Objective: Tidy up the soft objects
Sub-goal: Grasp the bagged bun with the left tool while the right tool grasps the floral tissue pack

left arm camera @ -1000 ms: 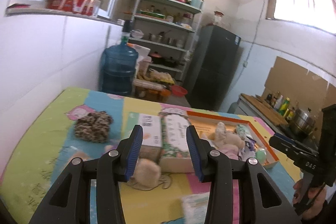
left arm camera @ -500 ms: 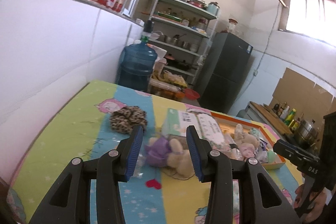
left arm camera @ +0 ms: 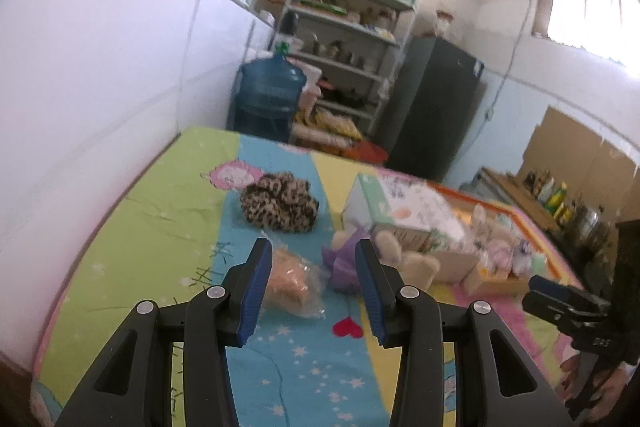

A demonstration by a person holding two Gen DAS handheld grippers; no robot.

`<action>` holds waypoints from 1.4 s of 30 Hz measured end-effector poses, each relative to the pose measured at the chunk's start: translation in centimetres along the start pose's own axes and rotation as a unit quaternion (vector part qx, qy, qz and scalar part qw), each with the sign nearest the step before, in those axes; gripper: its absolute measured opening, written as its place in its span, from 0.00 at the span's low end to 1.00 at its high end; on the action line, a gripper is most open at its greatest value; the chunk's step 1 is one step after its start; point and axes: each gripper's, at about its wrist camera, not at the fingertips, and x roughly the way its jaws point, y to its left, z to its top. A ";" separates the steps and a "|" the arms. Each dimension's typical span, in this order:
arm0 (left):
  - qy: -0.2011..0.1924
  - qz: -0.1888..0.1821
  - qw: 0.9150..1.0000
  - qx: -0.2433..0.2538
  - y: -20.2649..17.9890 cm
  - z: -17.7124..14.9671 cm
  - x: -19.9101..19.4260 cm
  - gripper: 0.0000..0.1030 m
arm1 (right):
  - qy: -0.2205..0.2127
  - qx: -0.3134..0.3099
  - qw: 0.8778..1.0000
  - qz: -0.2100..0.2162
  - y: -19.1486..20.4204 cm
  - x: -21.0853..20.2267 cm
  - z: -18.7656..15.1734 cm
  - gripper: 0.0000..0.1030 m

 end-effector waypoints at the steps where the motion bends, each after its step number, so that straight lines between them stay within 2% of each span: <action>1: 0.010 0.001 1.000 0.004 0.3 -0.1 0.7 0.43 | 0.004 0.001 1.000 -0.001 0.1 0.2 -0.2 0.77; 4: 0.034 0.002 0.999 0.006 0.7 -0.4 2.6 0.50 | 0.012 0.010 1.000 -0.003 0.2 0.8 -0.7 0.77; 9: 0.057 0.006 0.998 0.011 0.9 -0.7 4.7 0.53 | 0.025 0.025 0.999 -0.002 0.0 1.6 -1.2 0.77; 12: 0.068 0.012 0.997 0.020 0.8 -0.7 5.5 0.63 | 0.029 0.033 0.999 0.001 -0.3 1.9 -1.5 0.78; 17: 0.080 0.021 0.996 0.020 1.1 -0.4 6.1 0.63 | 0.039 0.047 0.998 0.011 -0.6 2.6 -1.8 0.78; 23: 0.120 0.020 0.992 0.016 1.3 -0.4 7.8 0.68 | 0.052 0.042 0.998 0.013 -0.1 3.3 -2.2 0.78; 30: 0.122 0.023 0.992 0.015 1.3 -0.2 8.3 0.68 | 0.060 0.037 0.997 0.011 0.1 3.7 -2.7 0.78; 32: 0.117 0.018 0.993 0.010 1.3 -0.2 8.2 0.65 | 0.063 0.030 0.998 0.005 0.2 3.9 -2.8 0.78; 34: 0.115 0.013 0.993 0.004 1.6 -0.3 8.2 0.64 | 0.067 0.027 0.997 0.007 0.4 4.1 -2.9 0.74; 36: 0.113 0.012 0.994 0.001 1.7 -0.4 8.1 0.63 | 0.074 0.024 0.997 0.008 0.6 4.4 -3.0 0.61; 42: 0.098 0.017 0.995 0.007 1.5 -1.3 7.1 0.62 | 0.071 0.009 0.997 0.000 1.1 4.6 -3.5 0.55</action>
